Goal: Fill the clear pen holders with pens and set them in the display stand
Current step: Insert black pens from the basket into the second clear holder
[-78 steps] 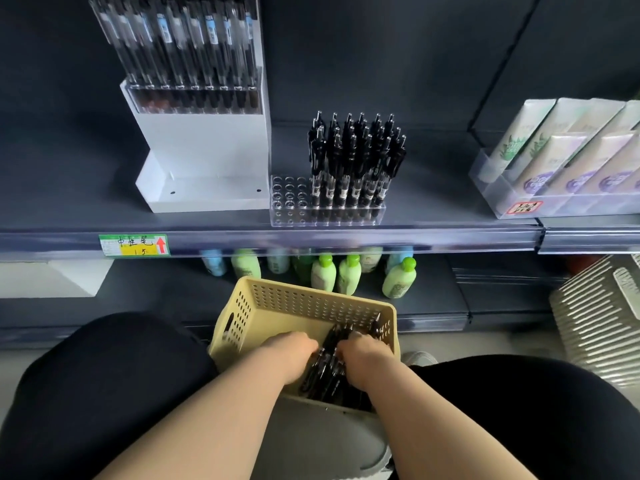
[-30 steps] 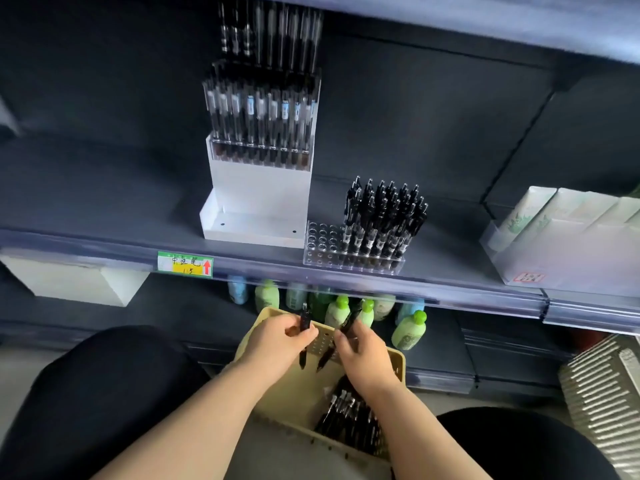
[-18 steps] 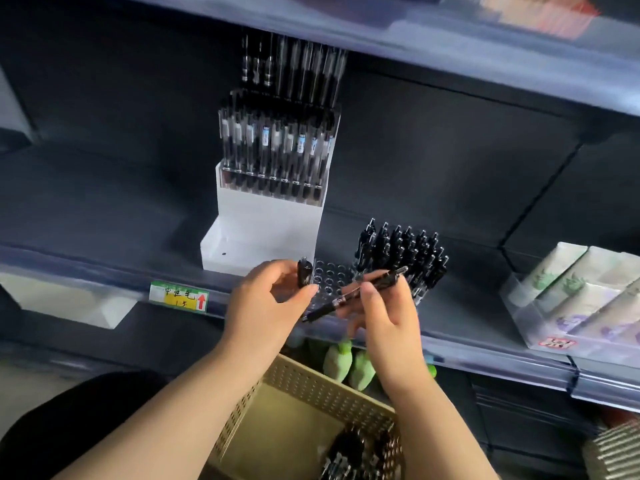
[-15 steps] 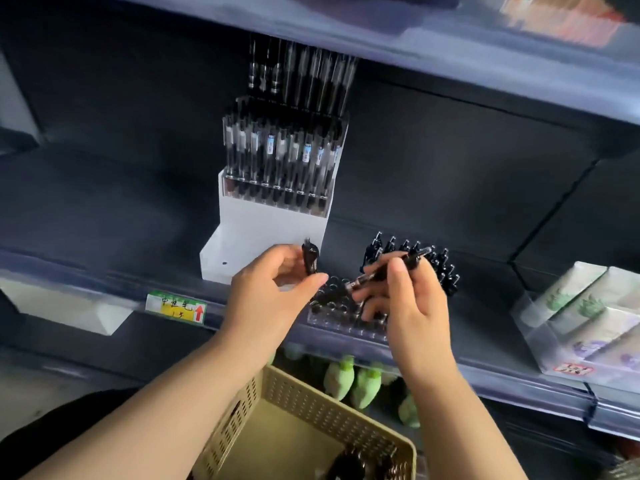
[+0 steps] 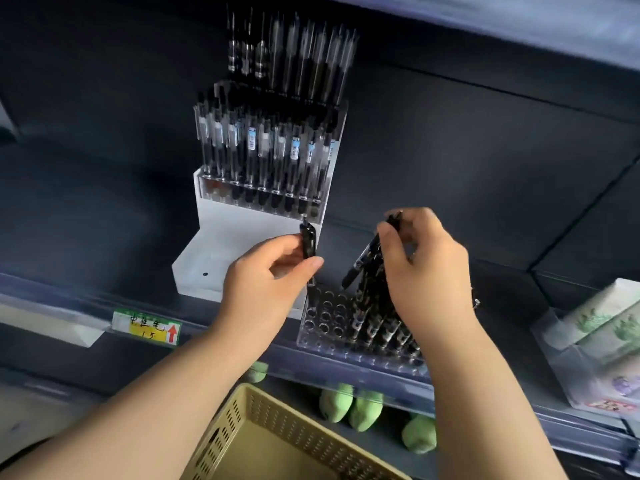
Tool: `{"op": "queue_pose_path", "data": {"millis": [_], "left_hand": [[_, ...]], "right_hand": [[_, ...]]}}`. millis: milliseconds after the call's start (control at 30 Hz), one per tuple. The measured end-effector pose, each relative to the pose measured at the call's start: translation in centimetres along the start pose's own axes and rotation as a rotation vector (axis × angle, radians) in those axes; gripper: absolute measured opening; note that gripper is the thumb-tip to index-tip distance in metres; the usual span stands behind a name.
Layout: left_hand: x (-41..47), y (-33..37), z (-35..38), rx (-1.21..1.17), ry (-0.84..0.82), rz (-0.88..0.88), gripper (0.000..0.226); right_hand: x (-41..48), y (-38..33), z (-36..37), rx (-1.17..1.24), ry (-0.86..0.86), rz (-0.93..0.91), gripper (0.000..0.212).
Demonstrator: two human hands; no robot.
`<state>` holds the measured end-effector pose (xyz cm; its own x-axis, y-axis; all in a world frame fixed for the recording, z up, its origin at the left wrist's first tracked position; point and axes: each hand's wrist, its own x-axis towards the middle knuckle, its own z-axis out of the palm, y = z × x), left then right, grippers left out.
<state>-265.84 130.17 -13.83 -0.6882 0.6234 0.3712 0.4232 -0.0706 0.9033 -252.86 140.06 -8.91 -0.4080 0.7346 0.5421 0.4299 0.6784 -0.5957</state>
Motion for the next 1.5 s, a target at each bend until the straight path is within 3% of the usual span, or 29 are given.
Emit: {"op": "queue_pose_path", "data": {"millis": [167, 767, 967, 1500], "left_hand": [[0.0, 0.2, -0.5, -0.049, 0.001, -0.033, 0.017], [0.2, 0.5, 1.1, -0.123, -0.049, -0.06, 0.014], [0.2, 0.4, 1.1, -0.141, -0.05, -0.066, 0.012], [0.3, 0.5, 3.4, -0.029, -0.139, 0.019, 0.021]], "right_hand": [[0.7, -0.1, 0.8, -0.073, -0.033, -0.076, 0.015], [1.0, 0.2, 1.3, -0.1, -0.093, -0.026, 0.016], [1.0, 0.4, 1.2, -0.238, -0.141, -0.003, 0.011], [0.3, 0.2, 0.6, -0.183, -0.068, -0.053, 0.013]]}}
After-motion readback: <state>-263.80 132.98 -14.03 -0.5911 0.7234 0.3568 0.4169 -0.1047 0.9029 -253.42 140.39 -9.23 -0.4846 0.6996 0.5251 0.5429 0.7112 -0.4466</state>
